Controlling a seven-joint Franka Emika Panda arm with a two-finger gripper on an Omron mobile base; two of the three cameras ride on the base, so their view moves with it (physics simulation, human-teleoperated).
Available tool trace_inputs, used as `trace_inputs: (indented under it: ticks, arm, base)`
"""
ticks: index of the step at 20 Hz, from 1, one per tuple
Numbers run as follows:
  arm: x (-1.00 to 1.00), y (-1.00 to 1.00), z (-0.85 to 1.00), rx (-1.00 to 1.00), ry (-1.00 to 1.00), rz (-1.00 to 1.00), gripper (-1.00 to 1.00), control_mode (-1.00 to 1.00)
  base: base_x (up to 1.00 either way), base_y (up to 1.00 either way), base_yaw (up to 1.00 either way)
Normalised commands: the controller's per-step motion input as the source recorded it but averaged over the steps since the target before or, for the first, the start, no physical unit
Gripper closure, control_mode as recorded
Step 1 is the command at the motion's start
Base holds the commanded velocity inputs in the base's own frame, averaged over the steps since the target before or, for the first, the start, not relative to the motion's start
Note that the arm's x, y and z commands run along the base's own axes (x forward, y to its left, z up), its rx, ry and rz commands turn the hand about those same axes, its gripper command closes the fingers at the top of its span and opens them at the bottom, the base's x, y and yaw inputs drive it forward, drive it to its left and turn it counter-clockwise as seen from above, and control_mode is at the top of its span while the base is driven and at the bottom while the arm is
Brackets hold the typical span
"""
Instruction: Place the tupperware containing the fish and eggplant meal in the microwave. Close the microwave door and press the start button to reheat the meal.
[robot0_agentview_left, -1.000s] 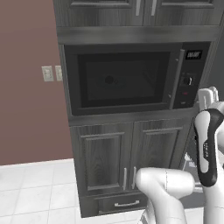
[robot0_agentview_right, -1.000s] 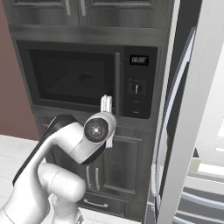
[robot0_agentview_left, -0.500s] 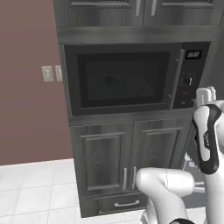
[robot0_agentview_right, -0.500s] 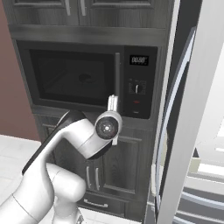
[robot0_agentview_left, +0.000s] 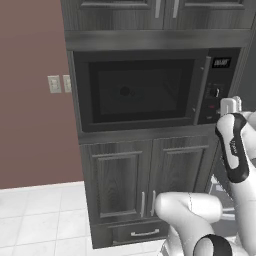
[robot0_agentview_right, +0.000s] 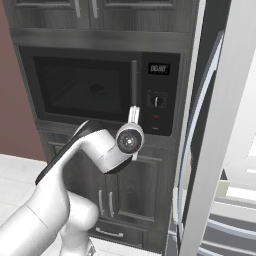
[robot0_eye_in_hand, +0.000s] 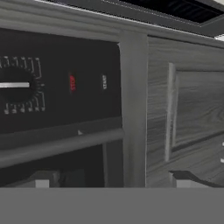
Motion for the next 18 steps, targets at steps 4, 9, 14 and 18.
trace_inputs:
  ticks: [4,9,14,18]
  arm:
    - [0.1,-0.25,0.0,0.06,0.0,0.0,1.0,-1.0]
    - [0.07,-0.24,0.0,0.05,0.0,0.0,1.0,-1.0]
    - [0.08,-0.12,0.0,0.03,0.0,0.0,1.0,-1.0]
    - [0.16,-0.07,-0.05,0.0,0.0,0.0,1.0,-1.0]
  base:
    - [0.0,0.0,0.0]
    - [0.0,0.0,0.0]
    - [0.0,0.0,0.0]
    - [0.0,0.0,0.0]
